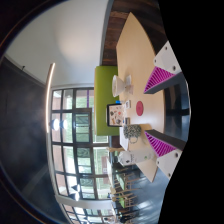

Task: Pour water

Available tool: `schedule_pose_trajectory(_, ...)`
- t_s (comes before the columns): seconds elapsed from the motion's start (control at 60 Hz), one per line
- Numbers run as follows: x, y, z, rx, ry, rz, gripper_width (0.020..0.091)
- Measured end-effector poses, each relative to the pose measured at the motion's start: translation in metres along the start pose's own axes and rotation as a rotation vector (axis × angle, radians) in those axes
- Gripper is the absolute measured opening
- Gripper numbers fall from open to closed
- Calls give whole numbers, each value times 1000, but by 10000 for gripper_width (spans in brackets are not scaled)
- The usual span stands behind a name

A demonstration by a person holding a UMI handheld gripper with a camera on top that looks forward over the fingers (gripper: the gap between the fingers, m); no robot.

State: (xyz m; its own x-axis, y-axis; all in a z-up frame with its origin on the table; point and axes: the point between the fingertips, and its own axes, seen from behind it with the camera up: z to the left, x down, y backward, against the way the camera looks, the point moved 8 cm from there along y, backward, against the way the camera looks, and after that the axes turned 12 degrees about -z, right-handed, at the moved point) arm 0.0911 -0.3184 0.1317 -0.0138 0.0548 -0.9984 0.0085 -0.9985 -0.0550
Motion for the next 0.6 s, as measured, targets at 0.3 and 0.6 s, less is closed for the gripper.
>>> schedule_pose_trajectory(0.3, 2, -15, 63, -159, 4, -34, 821)
schedule_pose_trajectory(0.6, 20, -89, 158, -234, 3, -112, 811)
